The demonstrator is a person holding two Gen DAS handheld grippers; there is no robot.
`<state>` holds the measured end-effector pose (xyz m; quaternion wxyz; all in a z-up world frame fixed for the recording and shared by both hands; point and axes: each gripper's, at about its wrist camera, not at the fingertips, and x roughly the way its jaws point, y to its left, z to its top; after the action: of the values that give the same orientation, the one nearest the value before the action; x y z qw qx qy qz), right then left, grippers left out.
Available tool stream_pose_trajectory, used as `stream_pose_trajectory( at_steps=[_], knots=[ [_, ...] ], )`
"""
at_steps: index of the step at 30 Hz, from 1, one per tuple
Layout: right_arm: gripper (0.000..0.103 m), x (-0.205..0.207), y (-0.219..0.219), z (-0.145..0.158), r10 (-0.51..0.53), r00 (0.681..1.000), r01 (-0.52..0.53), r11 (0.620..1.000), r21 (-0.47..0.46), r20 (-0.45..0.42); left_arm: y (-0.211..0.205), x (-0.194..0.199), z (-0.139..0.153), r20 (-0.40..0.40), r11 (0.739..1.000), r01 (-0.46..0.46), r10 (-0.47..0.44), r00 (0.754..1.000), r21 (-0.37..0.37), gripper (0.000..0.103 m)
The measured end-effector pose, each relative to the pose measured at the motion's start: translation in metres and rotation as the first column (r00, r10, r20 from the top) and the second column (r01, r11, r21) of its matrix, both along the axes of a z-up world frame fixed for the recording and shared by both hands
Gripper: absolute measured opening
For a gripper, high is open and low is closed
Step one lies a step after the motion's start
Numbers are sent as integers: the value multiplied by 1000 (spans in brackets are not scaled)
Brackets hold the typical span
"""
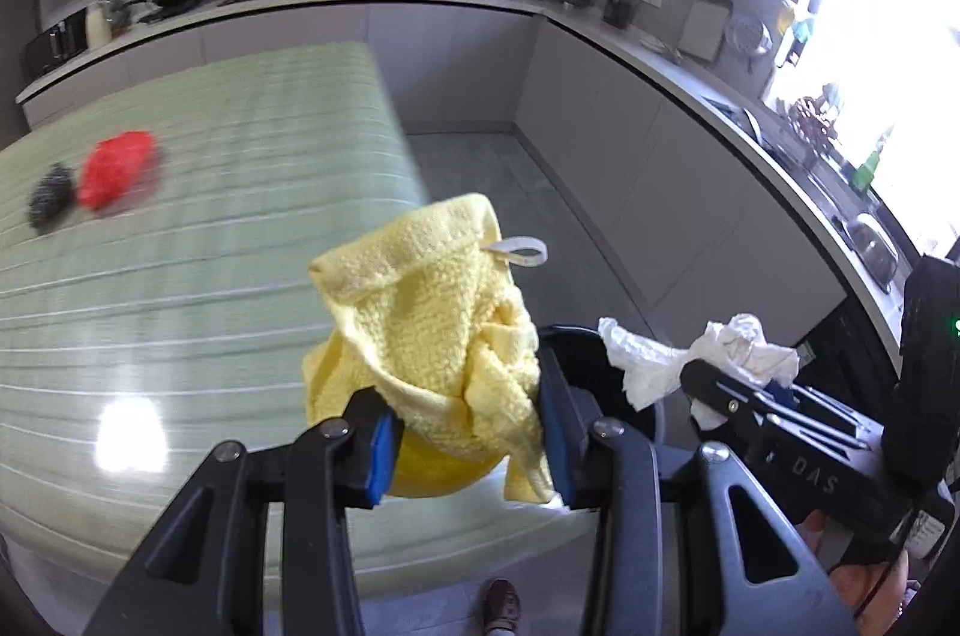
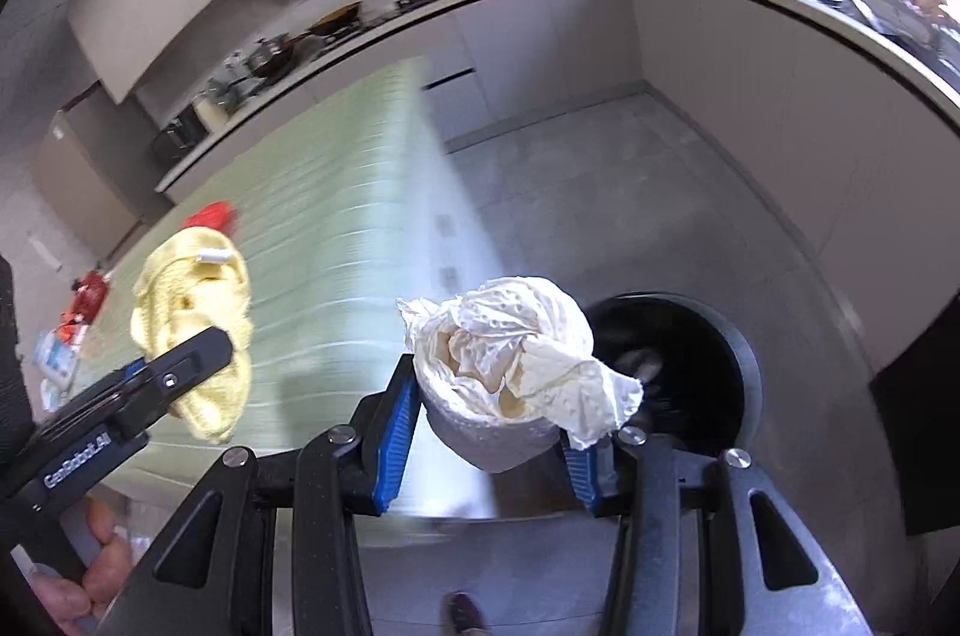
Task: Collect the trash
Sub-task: 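Carry the tissue and cloth over the black bucket and open both tools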
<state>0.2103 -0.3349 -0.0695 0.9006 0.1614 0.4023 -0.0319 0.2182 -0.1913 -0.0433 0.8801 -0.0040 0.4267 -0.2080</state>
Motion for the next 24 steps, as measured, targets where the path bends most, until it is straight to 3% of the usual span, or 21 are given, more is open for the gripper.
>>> stream_pose_trajectory(
  at_steps=[7, 16, 19, 21, 24],
  knots=[
    [46, -8, -86, -16, -34, 999, 33, 999, -30, -25, -81, -2, -31, -59, 998, 47, -45, 997, 33, 41],
    [47, 15, -119, -76, 0, 992, -4, 1000, -31, -125, -123, 10, -96, -145, 992, 18, 0, 989, 126, 43],
    [52, 24, -126, -95, 27, 987, -28, 1000, -7, -156, -129, 17, -111, -154, 988, -4, 28, 988, 152, 47],
    [64, 31, -129, -106, 41, 983, -40, 999, 8, -179, -133, 20, -120, -172, 986, -16, 46, 984, 169, 51],
    [68, 33, -134, -114, 28, 984, -27, 1000, 10, -175, -136, 23, -131, -188, 984, -23, 56, 981, 177, 57]
  ],
)
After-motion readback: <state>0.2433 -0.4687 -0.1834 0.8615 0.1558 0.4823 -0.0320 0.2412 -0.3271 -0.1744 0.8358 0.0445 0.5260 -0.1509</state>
